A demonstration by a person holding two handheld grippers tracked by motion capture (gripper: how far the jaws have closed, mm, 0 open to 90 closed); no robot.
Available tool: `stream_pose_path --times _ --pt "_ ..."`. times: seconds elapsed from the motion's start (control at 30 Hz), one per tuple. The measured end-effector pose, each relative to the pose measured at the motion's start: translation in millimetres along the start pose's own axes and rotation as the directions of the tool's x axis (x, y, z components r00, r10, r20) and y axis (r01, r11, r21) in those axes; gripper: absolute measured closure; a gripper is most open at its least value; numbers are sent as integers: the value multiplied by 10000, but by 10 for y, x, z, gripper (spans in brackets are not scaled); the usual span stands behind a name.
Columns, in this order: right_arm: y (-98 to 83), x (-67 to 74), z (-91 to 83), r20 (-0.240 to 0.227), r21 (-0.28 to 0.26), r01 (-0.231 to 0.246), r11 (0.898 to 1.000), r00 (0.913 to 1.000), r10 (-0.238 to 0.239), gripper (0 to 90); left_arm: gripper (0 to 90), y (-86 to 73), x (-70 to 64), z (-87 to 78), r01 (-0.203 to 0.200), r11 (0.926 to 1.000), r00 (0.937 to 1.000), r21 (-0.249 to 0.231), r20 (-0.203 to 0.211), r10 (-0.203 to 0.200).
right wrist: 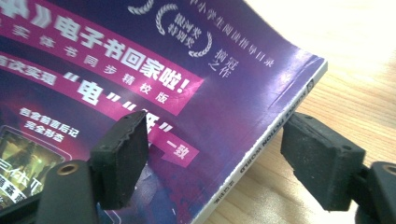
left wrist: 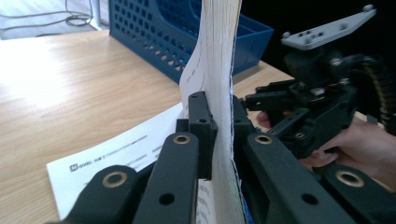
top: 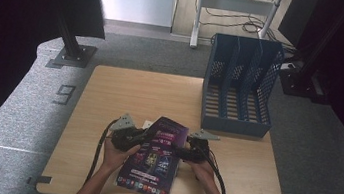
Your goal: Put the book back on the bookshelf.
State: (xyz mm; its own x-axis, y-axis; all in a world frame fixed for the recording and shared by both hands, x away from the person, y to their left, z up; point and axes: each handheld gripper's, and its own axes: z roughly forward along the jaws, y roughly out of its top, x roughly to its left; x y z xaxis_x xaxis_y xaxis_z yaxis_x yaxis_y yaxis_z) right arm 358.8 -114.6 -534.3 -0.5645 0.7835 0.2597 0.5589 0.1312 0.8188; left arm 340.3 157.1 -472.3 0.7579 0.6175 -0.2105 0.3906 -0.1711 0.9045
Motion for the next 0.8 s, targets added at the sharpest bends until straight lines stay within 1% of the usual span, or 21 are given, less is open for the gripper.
stream_pose_path --times 0.07,0.1,0.13,0.17,0.3,0.37,0.4,0.47,0.57,0.6,0.63,0.8 --pt "5 5 -8 -2 -25 16 10000 10000 -16 241 858 -20 29 17 73 9999 9999 144 -111 -72" --pt "5 5 -8 -2 -25 16 10000 10000 -16 241 858 -20 29 17 73 9999 9999 144 -111 -72" --pt "10 16 -17 -26 -67 35 10000 10000 -35 248 858 -48 61 49 173 9990 9996 409 -237 -164" --pt "11 22 -16 -32 -72 52 10000 10000 -52 248 858 -61 73 65 194 9985 9993 517 -332 -177" --pt "4 46 3 84 95 234 9997 9997 -235 247 858 -101 135 103 381 9969 9984 696 -433 -351" --pt "3 49 9 74 84 186 9998 9998 -187 249 858 -126 172 119 506 9957 9977 779 -491 -469" --pt "3 51 10 70 76 202 9998 9998 -203 250 858 -126 172 119 506 9957 9977 779 -491 -469" --pt "5 57 9 94 108 238 9997 9997 -239 254 858 -166 212 159 611 9935 9966 960 -612 -553" --pt "2 78 23 177 180 238 9996 9996 -241 254 858 -216 234 224 639 9899 9956 1265 -764 -545" --pt "1 88 34 214 236 276 9993 9994 -281 254 858 -216 234 224 639 9899 9956 1265 -764 -545" --pt "-1 98 47 265 284 321 9991 9991 -329 254 858 -243 245 258 650 9876 9950 1432 -843 -533" --pt "0 118 103 448 461 429 9980 9980 -449 261 858 -287 287 307 732 9829 9936 1688 -976 -572"
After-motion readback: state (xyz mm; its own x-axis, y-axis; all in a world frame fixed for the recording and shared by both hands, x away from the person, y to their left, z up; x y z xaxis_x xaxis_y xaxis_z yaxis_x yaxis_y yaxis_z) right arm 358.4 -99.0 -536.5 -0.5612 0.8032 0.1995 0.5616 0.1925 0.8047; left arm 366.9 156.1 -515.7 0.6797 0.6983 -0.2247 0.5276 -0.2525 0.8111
